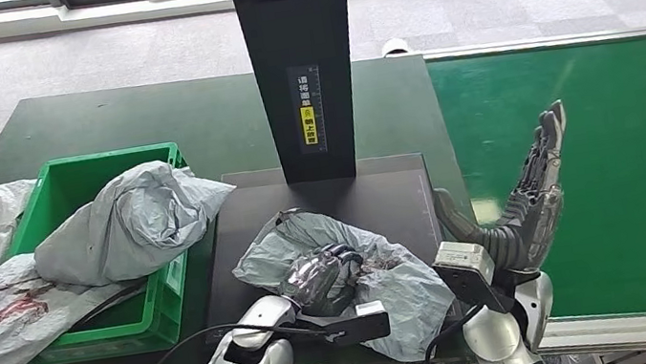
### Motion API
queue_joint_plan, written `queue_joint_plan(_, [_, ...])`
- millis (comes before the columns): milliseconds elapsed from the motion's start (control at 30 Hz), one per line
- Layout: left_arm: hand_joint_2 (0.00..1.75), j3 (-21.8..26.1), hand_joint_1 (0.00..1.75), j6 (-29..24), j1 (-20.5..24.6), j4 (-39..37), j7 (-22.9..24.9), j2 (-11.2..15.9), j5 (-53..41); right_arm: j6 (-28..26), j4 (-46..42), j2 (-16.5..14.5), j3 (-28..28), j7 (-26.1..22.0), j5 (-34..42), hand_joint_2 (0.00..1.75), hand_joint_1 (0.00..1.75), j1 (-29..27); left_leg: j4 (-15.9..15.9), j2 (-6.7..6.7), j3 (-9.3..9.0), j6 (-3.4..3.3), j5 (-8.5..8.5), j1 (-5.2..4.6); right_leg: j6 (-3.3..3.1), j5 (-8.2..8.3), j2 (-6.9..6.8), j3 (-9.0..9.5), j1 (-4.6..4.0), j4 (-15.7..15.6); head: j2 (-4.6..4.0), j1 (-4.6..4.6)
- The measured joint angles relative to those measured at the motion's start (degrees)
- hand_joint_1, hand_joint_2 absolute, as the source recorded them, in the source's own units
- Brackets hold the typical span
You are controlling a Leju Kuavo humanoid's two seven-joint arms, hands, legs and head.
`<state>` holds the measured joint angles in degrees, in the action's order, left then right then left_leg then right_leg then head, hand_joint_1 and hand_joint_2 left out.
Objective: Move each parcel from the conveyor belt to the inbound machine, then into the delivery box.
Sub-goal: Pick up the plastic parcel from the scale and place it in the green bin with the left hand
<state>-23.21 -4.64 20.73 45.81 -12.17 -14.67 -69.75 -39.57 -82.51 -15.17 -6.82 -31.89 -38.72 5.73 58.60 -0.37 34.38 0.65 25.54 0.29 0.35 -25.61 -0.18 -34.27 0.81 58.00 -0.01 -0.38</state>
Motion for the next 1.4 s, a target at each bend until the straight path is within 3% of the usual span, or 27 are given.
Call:
queue_joint_plan(867, [1.75,-1.51,1.75,-1.37,1.38,-2.78,-0.74,-0.08,0.16,-0.51,0.0,-0.02,0.0,0.21,-0.05,1.75,0.0,-0.06,-0.03,0.05,-0.03,0.06,0.04,0.01,-0.05,-0.02,0.05,-0.03,-0.01,0.0,0.01,0.01])
queue_joint_plan(933, [1.75,-1.49,1.75,-5.5,0.74,-1.54,0.37,-0.08,-2.04,-0.51,-0.16,-0.02,0.01,0.83,-0.74,1.75,0.0,-0.25,-0.03,0.05,-0.03,0.07,0.03,0.01,-0.05,-0.01,0.07,-0.04,-0.01,0.0,0.0,0.01])
queue_joint_plan(1067, [1.75,-0.48,1.75,-27.91,-4.63,13.76,5.74,0.42,-11.99,-0.51,-2.32,0.15,0.15,2.66,-1.89,1.75,0.0,-2.15,-0.02,0.12,0.17,0.09,0.03,0.01,-0.06,0.0,0.2,-0.28,-0.02,0.01,0.0,-0.01])
queue_joint_plan(1133, [1.75,0.46,1.75,-34.29,-6.25,21.77,6.94,0.61,-15.06,-0.53,-2.77,0.28,0.17,2.92,-1.9,1.75,0.0,-2.46,-0.03,0.11,0.2,0.11,0.06,0.01,-0.06,-0.02,0.2,-0.3,-0.02,0.01,0.01,-0.01])
queue_joint_plan(1233, [1.75,1.66,1.75,-35.5,-8.31,30.35,7.45,0.81,-15.8,-0.55,-3.11,0.4,0.17,3.02,-1.88,1.75,0.0,-2.58,-0.03,0.11,0.2,0.12,0.1,0.02,-0.07,-0.06,0.2,-0.31,-0.02,0.01,0.01,-0.01])
queue_joint_plan(1400, [1.75,2.38,1.75,-35.51,-9.76,36.39,7.53,0.98,-15.82,-0.56,-3.43,0.49,0.17,3.03,-1.89,1.75,0.0,-2.65,-0.03,0.11,0.2,0.08,0.13,0.01,-0.07,-0.09,0.19,-0.3,-0.02,0.01,0.01,0.0])
